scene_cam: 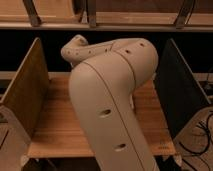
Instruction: Place the pepper in the ceramic bowl
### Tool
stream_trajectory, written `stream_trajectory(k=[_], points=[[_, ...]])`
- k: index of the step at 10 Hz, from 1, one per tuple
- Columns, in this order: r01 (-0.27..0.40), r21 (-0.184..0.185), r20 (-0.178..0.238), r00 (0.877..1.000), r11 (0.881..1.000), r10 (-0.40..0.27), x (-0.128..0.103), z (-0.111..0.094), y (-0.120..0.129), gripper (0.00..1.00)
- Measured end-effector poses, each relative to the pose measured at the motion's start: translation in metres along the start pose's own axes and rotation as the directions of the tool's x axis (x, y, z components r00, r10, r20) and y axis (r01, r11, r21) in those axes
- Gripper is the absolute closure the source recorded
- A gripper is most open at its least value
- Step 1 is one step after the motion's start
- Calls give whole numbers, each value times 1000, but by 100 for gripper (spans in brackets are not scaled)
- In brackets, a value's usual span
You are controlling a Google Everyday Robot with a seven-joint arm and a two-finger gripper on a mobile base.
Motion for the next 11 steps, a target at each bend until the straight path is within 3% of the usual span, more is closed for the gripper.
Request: stream_trajectory(k=[7,8,11], points=[[-18,3,1,1000,1000,18,2,0,-3,20],[-55,8,-2,998,998,55,9,1,-10,20],[-193,34,-31,981,981,194,60,-2,-45,20]])
